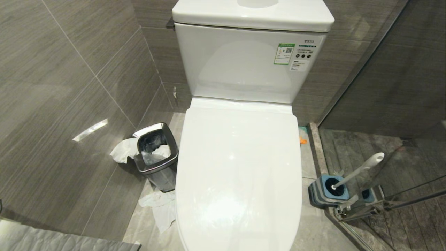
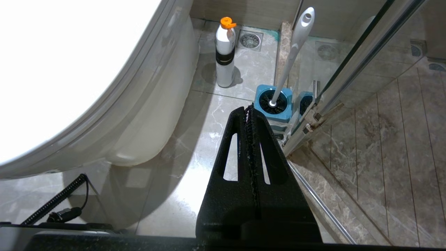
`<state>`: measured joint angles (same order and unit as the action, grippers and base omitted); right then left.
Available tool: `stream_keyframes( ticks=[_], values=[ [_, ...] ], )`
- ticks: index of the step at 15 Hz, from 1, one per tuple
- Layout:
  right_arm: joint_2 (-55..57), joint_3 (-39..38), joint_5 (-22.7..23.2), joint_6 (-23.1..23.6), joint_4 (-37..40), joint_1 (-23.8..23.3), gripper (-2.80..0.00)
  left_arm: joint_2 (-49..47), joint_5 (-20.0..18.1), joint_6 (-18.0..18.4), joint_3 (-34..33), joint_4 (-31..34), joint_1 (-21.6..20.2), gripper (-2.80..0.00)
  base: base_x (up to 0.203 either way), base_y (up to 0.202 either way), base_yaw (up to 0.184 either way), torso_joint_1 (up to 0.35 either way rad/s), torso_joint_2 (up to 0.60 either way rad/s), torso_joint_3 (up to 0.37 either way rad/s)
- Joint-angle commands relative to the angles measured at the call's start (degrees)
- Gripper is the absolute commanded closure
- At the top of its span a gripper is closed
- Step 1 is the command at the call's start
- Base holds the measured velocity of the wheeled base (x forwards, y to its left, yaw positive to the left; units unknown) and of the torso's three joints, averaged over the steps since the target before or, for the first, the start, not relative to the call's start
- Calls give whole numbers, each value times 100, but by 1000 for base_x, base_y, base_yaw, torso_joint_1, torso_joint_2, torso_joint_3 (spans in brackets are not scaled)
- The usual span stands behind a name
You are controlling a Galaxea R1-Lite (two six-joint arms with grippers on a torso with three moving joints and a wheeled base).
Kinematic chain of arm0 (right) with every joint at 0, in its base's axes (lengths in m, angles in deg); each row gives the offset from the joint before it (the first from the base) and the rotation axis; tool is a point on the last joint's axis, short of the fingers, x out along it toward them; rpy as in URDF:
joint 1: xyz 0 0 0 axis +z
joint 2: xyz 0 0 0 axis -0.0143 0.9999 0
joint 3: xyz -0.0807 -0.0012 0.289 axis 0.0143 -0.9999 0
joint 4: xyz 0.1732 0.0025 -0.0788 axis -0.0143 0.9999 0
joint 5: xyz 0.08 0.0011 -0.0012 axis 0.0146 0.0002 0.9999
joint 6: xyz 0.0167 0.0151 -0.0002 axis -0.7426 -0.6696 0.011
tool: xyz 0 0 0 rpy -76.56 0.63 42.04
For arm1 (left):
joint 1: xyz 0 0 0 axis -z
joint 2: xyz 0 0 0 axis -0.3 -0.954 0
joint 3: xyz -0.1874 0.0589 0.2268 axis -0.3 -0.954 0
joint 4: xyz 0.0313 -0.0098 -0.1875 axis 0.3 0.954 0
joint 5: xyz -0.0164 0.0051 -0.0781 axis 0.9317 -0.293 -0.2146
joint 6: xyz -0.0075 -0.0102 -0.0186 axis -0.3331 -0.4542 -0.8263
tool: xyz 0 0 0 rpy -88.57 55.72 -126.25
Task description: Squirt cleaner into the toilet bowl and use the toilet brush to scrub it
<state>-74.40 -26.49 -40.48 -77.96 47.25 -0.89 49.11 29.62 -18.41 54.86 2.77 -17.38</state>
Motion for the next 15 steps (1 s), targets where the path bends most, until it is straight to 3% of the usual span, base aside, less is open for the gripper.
stream_keyframes(
  ticks=[1,15],
  values=[
    [0,1,5,-3,2,-1,0,-9,14,-67,-17,-40,1,0,0,0,0,0,0,0],
    [6,1,3,-3,2,2,0,-9,14,-75,-17,-41,1,0,0,0,0,0,0,0]
  ],
)
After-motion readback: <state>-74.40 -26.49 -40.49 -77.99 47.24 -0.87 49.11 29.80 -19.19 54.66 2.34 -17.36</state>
